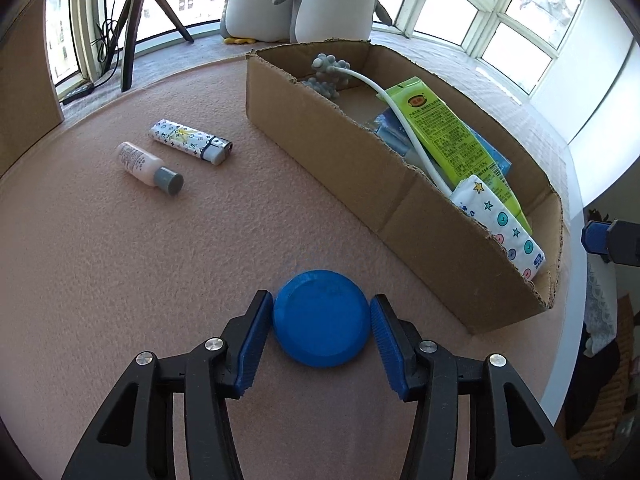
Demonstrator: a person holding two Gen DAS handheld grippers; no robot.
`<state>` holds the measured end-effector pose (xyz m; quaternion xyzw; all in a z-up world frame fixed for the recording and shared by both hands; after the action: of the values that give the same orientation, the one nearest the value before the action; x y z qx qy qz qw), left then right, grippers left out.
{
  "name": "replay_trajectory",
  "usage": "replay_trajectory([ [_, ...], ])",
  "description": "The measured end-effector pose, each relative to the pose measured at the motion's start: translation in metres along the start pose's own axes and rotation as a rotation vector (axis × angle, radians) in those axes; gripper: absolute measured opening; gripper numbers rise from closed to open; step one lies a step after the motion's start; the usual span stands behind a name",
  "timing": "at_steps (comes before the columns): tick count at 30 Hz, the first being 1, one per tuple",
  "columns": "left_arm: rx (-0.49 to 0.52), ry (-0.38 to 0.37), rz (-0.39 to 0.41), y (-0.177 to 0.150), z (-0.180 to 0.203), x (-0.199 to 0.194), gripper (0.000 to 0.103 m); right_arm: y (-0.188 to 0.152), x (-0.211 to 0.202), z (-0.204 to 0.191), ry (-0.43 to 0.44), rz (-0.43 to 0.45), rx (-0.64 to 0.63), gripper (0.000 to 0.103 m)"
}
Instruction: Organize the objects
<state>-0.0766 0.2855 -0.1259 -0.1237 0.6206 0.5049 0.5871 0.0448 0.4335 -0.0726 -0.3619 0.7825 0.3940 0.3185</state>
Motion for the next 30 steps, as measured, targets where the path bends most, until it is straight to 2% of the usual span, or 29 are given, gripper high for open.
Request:
replay_trajectory([
  [10,-0.083,0.049,0.016,-0.048,-0.024,-0.037,0.054,-0.004,0.032,-0.050,0.061,-0.066,-0.114,0.030],
  [15,-0.144,0.056,0.054,-0.053,-0.038,-0.061,0.054,-0.008,0.035,-0.062,0.050,-0.069,-0.153,0.030],
  [18,-0.153,0.045,0.098,-0.041,-0.037,-0.079,0.054,-0.011,0.033,-0.063,0.033,-0.063,-0.164,0.031],
  [23,-0.097,0.023,0.171,-0.004,-0.013,-0.100,0.054,-0.019,0.026,-0.056,-0.009,-0.054,-0.177,0.031],
  [30,-0.029,-0.017,0.207,0.047,0.028,-0.090,0.054,-0.026,0.010,-0.037,-0.053,-0.037,-0.170,0.031],
])
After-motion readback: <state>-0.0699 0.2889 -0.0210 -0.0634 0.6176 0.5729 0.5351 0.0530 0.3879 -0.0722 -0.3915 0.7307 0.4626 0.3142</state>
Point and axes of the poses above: each gripper's, at about its wrist camera, not at the fingertips, and x roughly the way its jaws point, z to its right, y to its top, the point moved 1 cm from there along x, roughly the way its jaws point
